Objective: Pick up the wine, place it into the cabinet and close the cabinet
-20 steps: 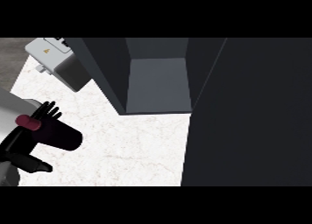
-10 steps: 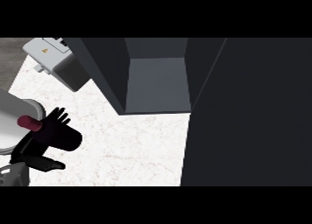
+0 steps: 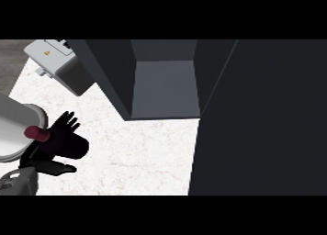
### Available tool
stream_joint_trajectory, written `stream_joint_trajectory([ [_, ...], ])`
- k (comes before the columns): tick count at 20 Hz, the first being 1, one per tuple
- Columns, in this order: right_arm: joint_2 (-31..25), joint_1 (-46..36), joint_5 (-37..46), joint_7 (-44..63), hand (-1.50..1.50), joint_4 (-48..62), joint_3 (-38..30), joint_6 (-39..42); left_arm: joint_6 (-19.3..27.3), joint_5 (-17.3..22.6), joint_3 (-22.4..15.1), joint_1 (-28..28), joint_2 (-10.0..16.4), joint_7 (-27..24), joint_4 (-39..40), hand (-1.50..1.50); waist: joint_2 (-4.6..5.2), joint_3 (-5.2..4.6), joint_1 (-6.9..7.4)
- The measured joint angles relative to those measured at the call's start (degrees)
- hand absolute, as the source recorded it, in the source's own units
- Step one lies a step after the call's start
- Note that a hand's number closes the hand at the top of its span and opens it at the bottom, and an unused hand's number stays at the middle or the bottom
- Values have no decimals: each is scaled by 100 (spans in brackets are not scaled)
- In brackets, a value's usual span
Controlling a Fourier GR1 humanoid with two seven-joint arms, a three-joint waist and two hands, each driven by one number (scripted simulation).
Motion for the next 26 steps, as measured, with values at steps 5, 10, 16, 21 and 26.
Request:
stream_joint_trajectory([
  [5,-24,11,-8,62,-150,-15,-6,34,126,-37,-145,-69,-130,-194,80,-150,-6,1,6],
  [10,-10,-24,-14,119,-150,-10,-36,28,261,28,-169,-202,-221,-357,209,150,-6,3,18],
  [16,-9,34,-27,142,-150,-23,-59,65,183,226,-114,-386,-278,-261,450,150,-6,4,9],
  [21,43,98,-7,133,-150,-22,33,47,118,252,-217,-446,-414,-208,491,150,-11,6,24],
  [26,35,222,-26,-8,-150,1,-57,124,456,452,-92,-421,-613,-240,483,150,-26,19,70],
])
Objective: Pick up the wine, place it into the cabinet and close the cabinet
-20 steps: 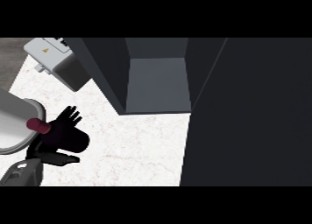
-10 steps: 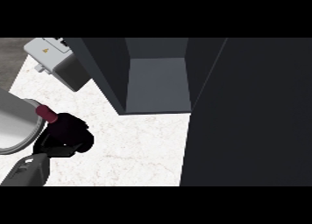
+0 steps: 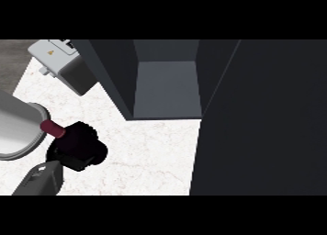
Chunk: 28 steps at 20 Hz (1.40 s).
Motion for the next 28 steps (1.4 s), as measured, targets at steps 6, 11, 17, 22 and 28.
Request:
stream_joint_trajectory([
  [6,-70,62,-18,15,-150,-18,-154,59,1055,705,670,257,-532,-403,-259,150,-49,27,93],
  [11,-46,209,20,-76,-150,-11,-107,124,1354,955,714,475,-894,-573,-682,150,-43,17,108],
  [17,-70,155,-53,-87,-150,23,-283,204,1444,1174,391,901,-1197,19,-1802,150,-43,13,136],
  [22,-18,130,-65,-49,-150,23,-242,190,1850,1604,-600,1345,-1352,437,-2914,150,-52,14,143],
  [28,-23,173,-147,-12,-150,20,-343,229,2870,2191,-1915,1778,-1403,877,-4124,150,-45,11,121],
])
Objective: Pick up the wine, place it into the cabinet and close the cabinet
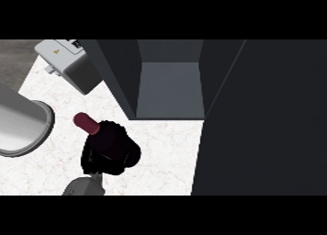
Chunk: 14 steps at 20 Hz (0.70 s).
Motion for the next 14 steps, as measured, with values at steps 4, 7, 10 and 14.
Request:
stream_joint_trajectory([
  [4,22,-1,32,-36,-150,5,65,20,744,271,-705,272,-10,313,-795,150,4,-1,-1],
  [7,-3,-94,35,42,-150,14,58,12,1237,540,-1175,324,-13,286,-977,150,10,-2,-10],
  [10,1,19,1,-76,-150,41,14,95,1665,784,-1500,249,-14,253,-986,150,14,-4,-19],
  [14,-32,-75,-20,23,-150,42,-56,93,1867,1179,-1745,31,-15,-45,-547,150,19,-5,-27],
])
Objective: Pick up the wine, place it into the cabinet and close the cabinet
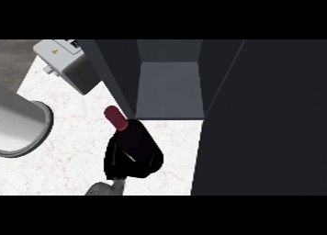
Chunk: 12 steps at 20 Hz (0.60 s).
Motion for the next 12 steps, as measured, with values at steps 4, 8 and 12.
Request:
stream_joint_trajectory([
  [4,-24,-38,-107,56,-150,34,-94,32,379,426,-325,-319,-1,-249,331,150,3,0,-11],
  [8,-20,-96,-107,52,-150,76,-115,33,434,737,-435,-672,-1,-457,759,150,4,-1,-14],
  [12,-22,-38,-151,-58,-150,133,-206,109,478,1049,-605,-1050,-1,-828,1211,150,6,-1,-27],
])
